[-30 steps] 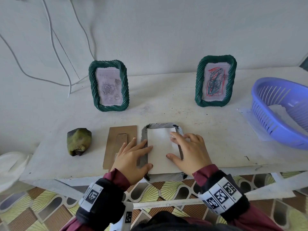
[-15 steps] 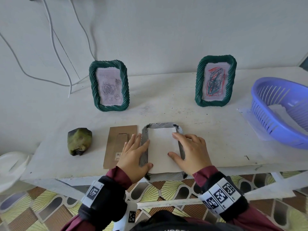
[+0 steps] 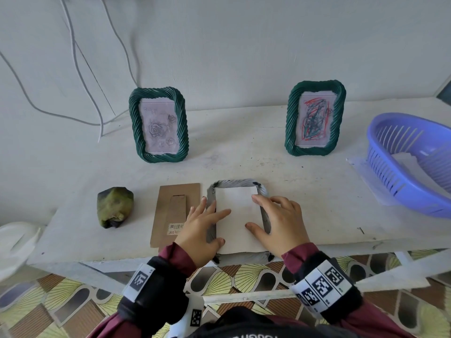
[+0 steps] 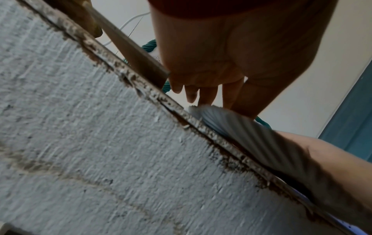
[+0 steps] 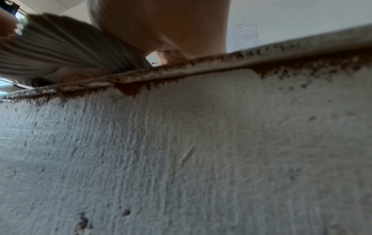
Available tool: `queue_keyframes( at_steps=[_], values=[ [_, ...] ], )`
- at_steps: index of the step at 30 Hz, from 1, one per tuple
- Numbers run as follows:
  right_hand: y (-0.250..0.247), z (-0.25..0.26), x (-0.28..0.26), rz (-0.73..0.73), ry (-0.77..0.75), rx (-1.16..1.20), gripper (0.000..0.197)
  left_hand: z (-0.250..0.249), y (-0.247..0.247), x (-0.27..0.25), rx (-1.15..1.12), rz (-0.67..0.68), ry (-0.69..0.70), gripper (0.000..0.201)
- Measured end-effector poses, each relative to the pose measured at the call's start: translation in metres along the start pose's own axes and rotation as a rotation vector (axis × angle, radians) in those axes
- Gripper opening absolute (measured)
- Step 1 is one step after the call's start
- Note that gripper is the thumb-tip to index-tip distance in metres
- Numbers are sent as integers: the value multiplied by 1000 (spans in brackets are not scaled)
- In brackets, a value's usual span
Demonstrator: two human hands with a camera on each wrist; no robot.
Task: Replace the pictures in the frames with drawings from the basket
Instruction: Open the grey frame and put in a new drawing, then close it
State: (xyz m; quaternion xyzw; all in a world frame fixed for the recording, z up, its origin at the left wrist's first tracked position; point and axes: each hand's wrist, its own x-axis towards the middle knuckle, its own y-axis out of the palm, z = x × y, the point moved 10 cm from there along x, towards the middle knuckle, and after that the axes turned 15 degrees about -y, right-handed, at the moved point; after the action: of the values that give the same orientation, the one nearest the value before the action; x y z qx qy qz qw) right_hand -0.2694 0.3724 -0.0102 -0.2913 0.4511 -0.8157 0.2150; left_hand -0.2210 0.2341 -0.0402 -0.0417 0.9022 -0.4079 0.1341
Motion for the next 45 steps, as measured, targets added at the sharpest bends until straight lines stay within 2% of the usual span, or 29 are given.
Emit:
queue_keyframes(
  at_steps=[5,8,13,23,27,39,45],
  values=[
    [-2,0,0,-29,1,0,55,-3,-11,-4,-51,-114,33,57],
    [-3,1,0,-41,-1,1,55,-2,-26,-7,-142,-246,40,45],
    [-2,0,0,-31,-1,2,55,13,-38,1,-239,-380,-117,29],
    [1,-1,-1,35,14,6,57,21,-37,22,-285,-330,-324,26],
    [1,-2,-1,41,24,13,57,22,-35,22,-256,-315,-333,16],
    [0,-2,-1,46,26,42,57,17,-36,20,-134,-349,-328,27],
    [-2,-12,15,97,-1,-4,68,19,-34,18,-169,-349,-330,27]
  ],
)
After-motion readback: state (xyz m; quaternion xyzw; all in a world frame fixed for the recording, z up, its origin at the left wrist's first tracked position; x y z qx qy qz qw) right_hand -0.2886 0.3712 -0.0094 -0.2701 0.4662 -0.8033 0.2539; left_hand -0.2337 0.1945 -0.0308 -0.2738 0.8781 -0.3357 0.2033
